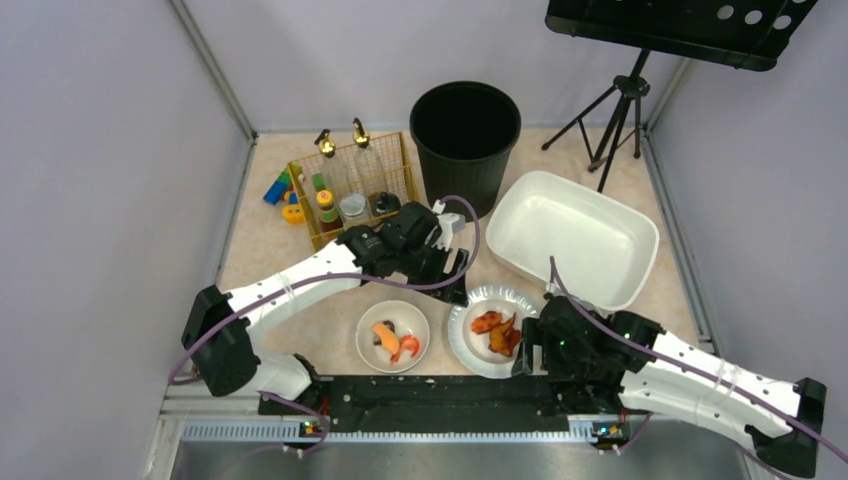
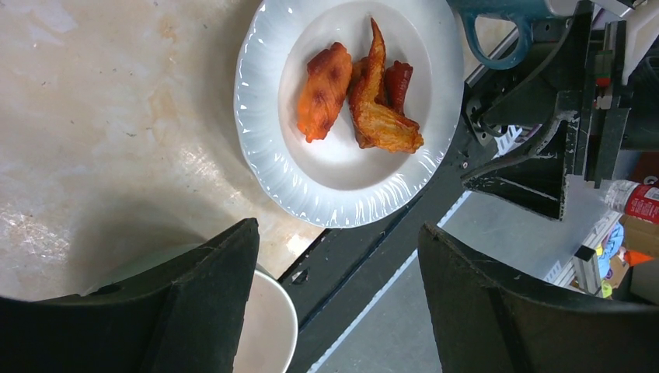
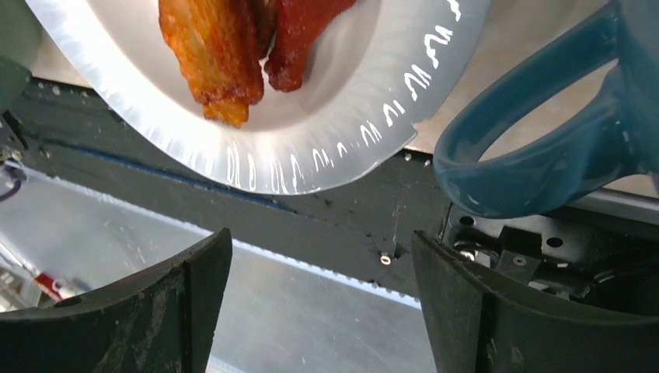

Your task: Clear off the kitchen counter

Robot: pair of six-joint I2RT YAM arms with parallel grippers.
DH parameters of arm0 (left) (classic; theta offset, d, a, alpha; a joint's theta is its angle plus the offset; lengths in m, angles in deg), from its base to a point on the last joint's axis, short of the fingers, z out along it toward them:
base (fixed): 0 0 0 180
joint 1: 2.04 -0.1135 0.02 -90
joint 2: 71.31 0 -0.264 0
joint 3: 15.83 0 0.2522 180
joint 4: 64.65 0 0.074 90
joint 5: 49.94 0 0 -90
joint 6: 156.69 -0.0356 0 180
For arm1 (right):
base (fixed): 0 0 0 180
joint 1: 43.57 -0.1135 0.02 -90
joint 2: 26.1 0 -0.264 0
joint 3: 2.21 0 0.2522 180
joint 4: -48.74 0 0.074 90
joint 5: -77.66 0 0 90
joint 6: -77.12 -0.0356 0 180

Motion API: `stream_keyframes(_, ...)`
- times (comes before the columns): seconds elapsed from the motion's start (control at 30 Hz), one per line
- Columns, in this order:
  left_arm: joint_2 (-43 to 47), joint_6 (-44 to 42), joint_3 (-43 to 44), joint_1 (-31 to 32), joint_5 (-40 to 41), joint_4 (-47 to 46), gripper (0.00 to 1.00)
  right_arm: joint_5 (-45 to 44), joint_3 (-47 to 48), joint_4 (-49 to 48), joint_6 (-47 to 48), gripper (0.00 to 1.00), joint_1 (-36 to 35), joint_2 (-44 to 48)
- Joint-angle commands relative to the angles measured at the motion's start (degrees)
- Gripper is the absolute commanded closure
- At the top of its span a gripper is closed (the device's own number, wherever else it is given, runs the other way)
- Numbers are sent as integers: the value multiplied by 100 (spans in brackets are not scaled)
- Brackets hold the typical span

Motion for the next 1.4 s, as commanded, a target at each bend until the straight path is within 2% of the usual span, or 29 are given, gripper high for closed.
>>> stream_keyframes(0.0, 23, -35, -39, 27, 6, -303, 21, -365, -139, -482, -276, 17, 33, -54)
stream_keyframes(0.43, 74, -126, -149, 27, 6, -314, 21, -659, -785, -1571, -798, 26, 31, -196)
stream_keyframes(0.9, 274, -215, -266, 27, 199, -179, 21, -1212, -359, -2096, -734, 28, -277, -1112)
stream_keyframes(1.1, 383, -220, -324, 27, 259, -160, 21, -1456, -427, -2332, -932, 36, -389, -1166)
stream_keyframes(1.37, 396, -254, -330, 27, 283, -111, 21, -1619, -505, -2865, -1085, 43, -524, -1534)
